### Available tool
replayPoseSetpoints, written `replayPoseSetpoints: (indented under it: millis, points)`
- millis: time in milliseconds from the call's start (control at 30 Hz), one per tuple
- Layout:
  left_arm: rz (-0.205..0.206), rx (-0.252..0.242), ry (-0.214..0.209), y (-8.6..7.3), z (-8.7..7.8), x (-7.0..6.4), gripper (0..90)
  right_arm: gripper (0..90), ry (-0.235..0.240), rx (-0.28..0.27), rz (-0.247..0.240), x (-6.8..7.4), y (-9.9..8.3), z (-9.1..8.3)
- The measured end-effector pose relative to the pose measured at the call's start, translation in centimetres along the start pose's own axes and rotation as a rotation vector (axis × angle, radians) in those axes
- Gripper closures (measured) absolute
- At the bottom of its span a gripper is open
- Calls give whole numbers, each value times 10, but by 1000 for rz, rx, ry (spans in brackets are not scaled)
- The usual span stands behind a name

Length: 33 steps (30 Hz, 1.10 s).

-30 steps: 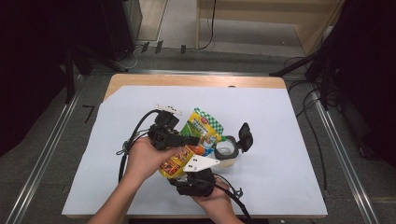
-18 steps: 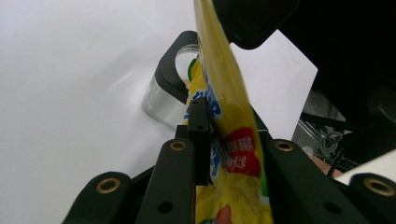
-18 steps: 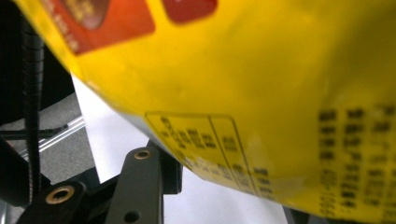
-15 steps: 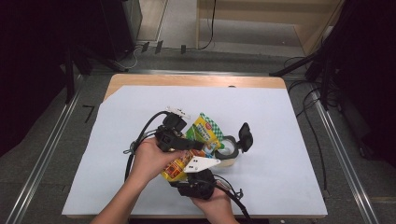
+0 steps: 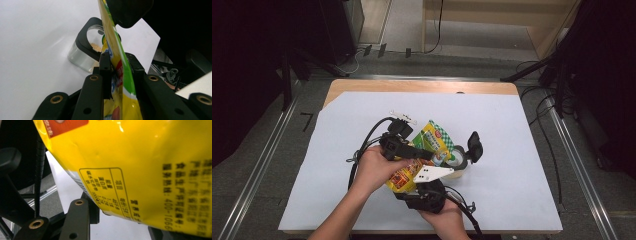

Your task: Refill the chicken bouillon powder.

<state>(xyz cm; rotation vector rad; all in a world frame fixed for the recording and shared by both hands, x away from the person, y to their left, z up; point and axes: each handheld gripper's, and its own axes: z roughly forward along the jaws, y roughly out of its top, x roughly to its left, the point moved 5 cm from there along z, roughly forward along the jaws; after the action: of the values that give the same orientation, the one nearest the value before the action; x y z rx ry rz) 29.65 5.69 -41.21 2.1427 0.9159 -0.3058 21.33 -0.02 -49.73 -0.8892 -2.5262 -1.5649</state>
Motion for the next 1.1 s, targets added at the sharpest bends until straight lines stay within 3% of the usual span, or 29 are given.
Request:
replayPoseSetpoints:
  millis: [167, 300, 433, 533, 600, 733, 933, 1100]
  points:
    - [-4, -5, -22, 2, 0, 0, 749, 660, 26, -22, 23, -3, 3, -6]
    - [7, 5, -1, 2, 1, -2, 742, 662, 50, -28, 47, -4, 4, -8]
    - [6, 14, 3, 3, 1, -2, 722, 666, 103, -41, 94, -6, 5, -11]
    - [-24, 18, -10, 4, 4, 0, 718, 662, 92, -39, 88, -6, 5, -11]
    - [-23, 22, 3, 4, 7, 0, 738, 657, 92, -35, 100, -7, 4, -10]
    - [-26, 21, 21, 4, 7, -1, 765, 633, 63, -33, 83, -7, 4, -10]
    - [-34, 18, 40, 4, 8, -4, 784, 569, -20, -20, 27, -1, 4, -7]
    - [-41, 9, 51, 5, 9, -6, 779, 540, -72, -34, 39, 0, 4, -4]
